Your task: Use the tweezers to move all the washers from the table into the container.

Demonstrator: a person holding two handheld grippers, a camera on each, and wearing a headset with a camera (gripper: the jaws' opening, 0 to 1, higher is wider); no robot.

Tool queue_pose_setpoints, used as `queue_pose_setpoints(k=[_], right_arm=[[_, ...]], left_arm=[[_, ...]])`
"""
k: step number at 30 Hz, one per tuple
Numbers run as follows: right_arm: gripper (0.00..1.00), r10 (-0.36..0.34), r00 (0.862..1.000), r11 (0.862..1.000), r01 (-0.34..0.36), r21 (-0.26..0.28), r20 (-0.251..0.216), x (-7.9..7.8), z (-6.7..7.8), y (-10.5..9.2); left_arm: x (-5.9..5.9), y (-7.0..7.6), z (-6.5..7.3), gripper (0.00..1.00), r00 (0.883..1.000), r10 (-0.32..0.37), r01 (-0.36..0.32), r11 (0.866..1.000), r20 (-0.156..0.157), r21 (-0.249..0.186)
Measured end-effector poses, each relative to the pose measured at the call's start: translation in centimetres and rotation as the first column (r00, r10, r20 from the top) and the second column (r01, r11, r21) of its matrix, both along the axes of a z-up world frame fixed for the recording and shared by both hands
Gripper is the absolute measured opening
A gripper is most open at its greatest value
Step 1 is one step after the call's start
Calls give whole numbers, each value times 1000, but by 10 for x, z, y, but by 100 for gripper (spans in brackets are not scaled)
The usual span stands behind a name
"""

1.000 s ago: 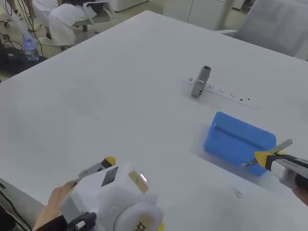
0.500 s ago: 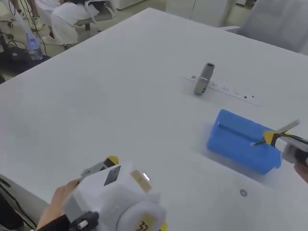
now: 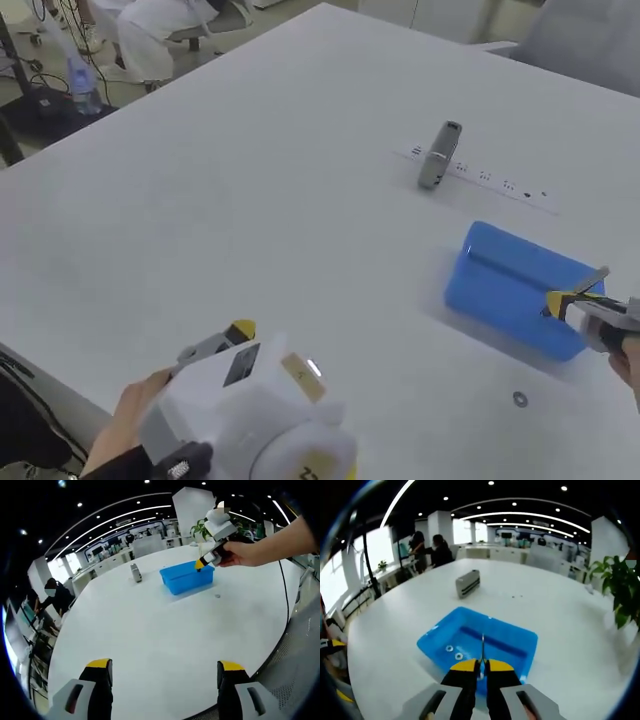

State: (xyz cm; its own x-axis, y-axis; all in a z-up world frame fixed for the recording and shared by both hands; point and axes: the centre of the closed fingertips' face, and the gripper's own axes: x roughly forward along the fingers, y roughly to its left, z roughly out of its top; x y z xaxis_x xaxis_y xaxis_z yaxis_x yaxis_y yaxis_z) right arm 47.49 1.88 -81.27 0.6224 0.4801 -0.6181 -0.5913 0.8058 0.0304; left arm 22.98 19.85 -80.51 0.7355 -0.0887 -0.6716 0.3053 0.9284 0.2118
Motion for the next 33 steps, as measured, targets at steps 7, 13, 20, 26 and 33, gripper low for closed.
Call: queue_pose_setpoints(k=[7, 13, 20, 26, 33], right_arm=[[3, 1, 1000, 1000, -1, -5, -3, -8, -4, 3], [3, -5, 1000, 1000, 5, -4, -16, -7, -5, 3], [4, -11, 1000, 1000, 11, 23, 21, -4, 16, -2], [3, -19, 998, 996, 14, 85, 65, -8, 45, -5], [3, -30, 997, 989, 19, 144, 74, -38, 63, -11]], left_arm=[[-1, 1, -1, 88, 1000, 1, -1, 1000, -6, 4], [-1, 0, -1, 87, 1000, -1, 1, 1000, -5, 3], [-1, 0, -1, 87, 1000, -1, 1, 1000, -7, 4], [-1, 0, 0, 87, 1000, -2, 2, 1000, -4, 3], [-1, 0, 0, 87, 1000, -2, 2, 1000, -1, 3]])
